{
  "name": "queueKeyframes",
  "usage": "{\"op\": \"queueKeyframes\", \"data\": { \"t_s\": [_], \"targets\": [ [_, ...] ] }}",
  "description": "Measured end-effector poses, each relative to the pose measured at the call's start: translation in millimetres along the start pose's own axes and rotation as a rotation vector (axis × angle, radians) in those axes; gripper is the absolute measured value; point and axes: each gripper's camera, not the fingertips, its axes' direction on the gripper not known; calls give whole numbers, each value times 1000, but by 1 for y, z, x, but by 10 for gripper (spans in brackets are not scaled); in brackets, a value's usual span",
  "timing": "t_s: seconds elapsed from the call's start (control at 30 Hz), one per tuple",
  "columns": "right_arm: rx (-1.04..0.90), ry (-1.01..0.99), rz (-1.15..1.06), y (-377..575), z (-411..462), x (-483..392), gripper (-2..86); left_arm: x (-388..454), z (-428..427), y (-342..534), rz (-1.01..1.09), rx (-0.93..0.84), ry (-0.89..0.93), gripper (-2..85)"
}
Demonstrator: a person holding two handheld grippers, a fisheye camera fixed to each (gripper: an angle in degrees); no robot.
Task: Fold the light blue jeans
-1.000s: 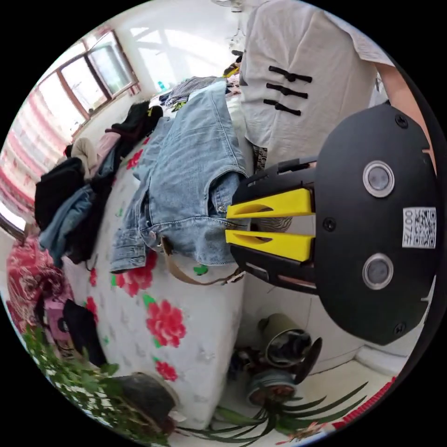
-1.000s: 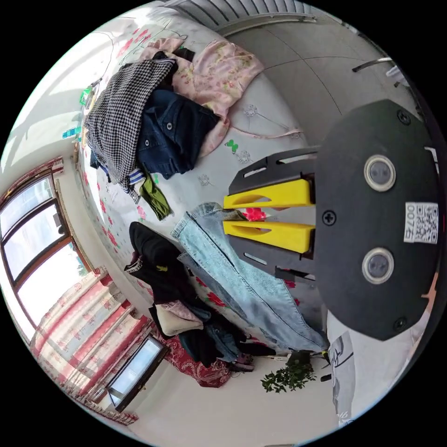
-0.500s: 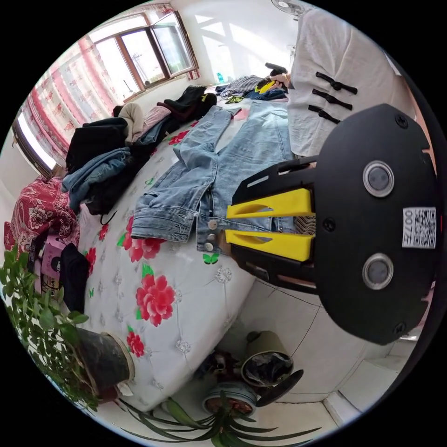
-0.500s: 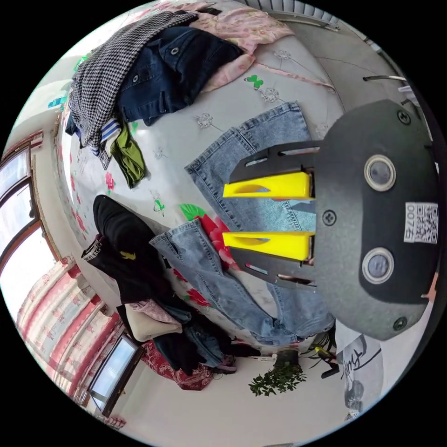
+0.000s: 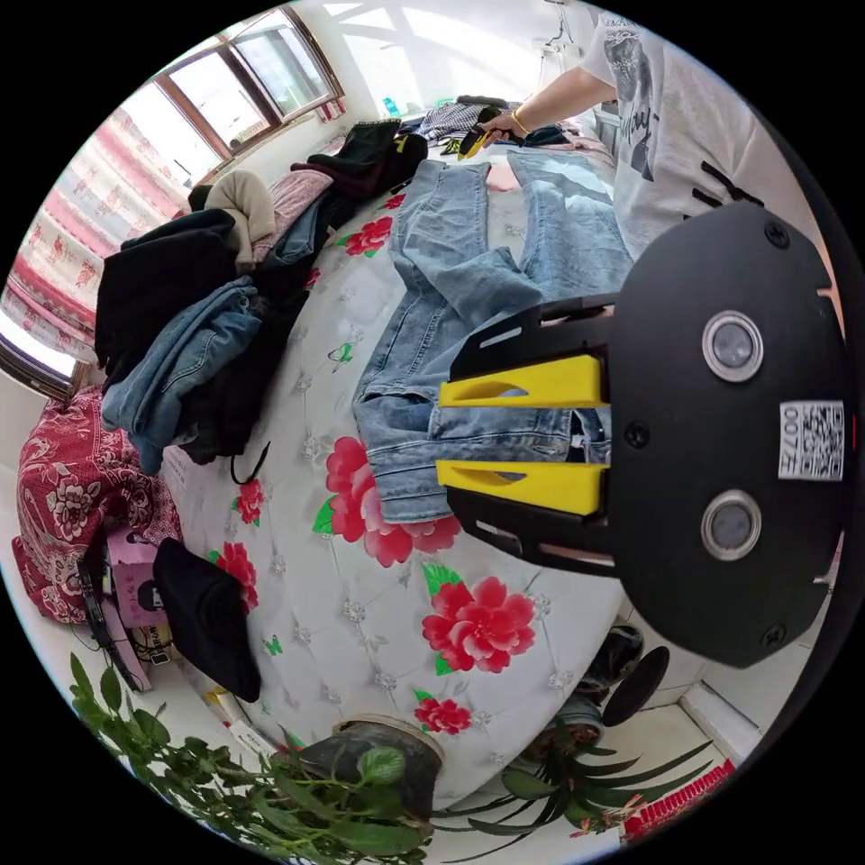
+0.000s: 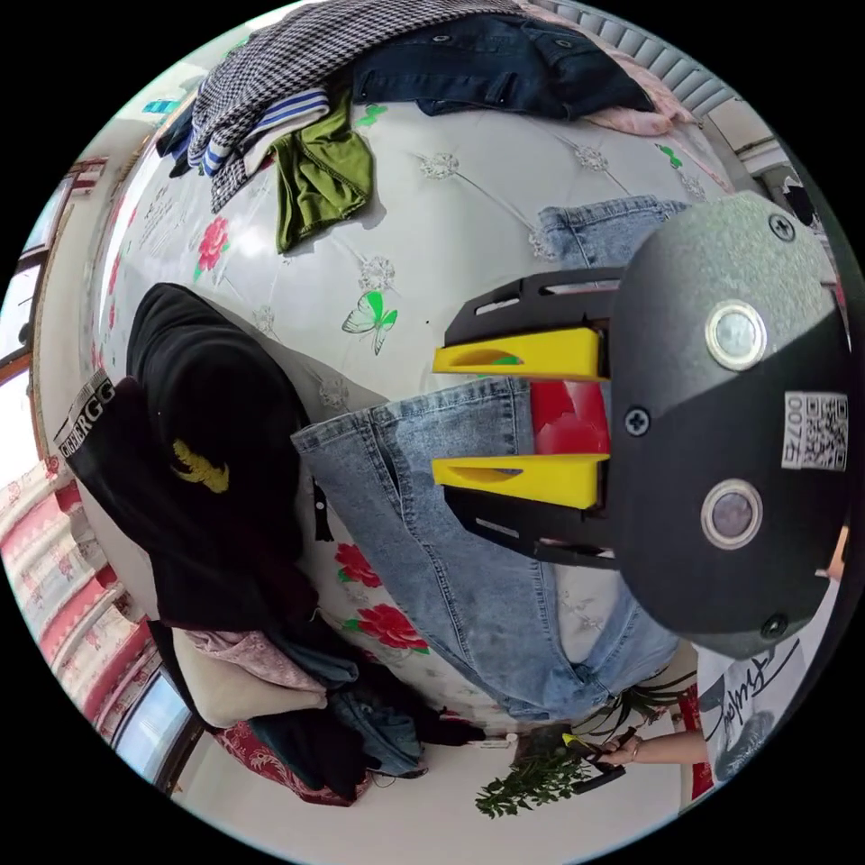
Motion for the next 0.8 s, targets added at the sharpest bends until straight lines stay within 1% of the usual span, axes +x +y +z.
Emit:
{"op": "queueKeyframes", "data": {
  "t_s": [0.13, 0.17, 0.23, 0.27, 0.3, 0.33, 0.37, 0.4, 0.43, 0.47, 0.5, 0.53, 0.57, 0.6, 0.67, 0.73, 0.8],
  "targets": [
    [-69, 10, 23, -27, 34, -16, 78, 7, 47, -58, 43, 8, -33, 111],
    [-56, 75, 45, -32, 39, -24, 72, 11, 64, -76, 70, 23, -42, 117],
    [-52, 138, 12, -36, 49, -40, 56, 15, 96, -103, 80, -4, -66, 125],
    [-65, 201, -33, -38, 55, -51, 42, 18, 125, -118, 88, -62, -62, 116],
    [-91, 229, -103, -39, 59, -62, 29, 23, 161, -129, 102, -170, -80, 99],
    [-104, 218, -134, -40, 61, -66, 22, 26, 178, -132, 110, -222, -113, 87],
    [-108, 232, -157, -42, 60, -71, 15, 35, 199, -134, 147, -260, -161, 55],
    [-77, 249, -181, -43, 51, -73, 9, 42, 203, -136, 189, -254, -136, 17],
    [-50, 252, -194, -43, 44, -74, 8, 42, 203, -137, 177, -259, -132, 12],
    [23, 262, -199, -43, 23, -74, 5, 42, 198, -138, 178, -260, -128, 2],
    [114, 283, -191, -41, -3, -73, 4, 42, 180, -134, 195, -204, -132, -1],
    [161, 302, -185, -39, -17, -72, 3, 40, 167, -131, 195, -162, -128, -3],
    [231, 283, -208, -34, -42, -70, 3, 35, 140, -121, 186, -67, -35, -2],
    [304, 275, -222, -28, -61, -71, 5, 31, 117, -109, 152, 20, 10, 0],
    [347, 318, -221, -26, -71, -73, 9, 29, 102, -96, 113, 99, -1, 11],
    [350, 267, -176, -32, -63, -69, 17, 24, 112, -96, 66, 119, 23, 32],
    [284, 223, -2, -46, -27, -52, 32, 15, 149, -106, 5, 61, 32, 52]
  ]
}}
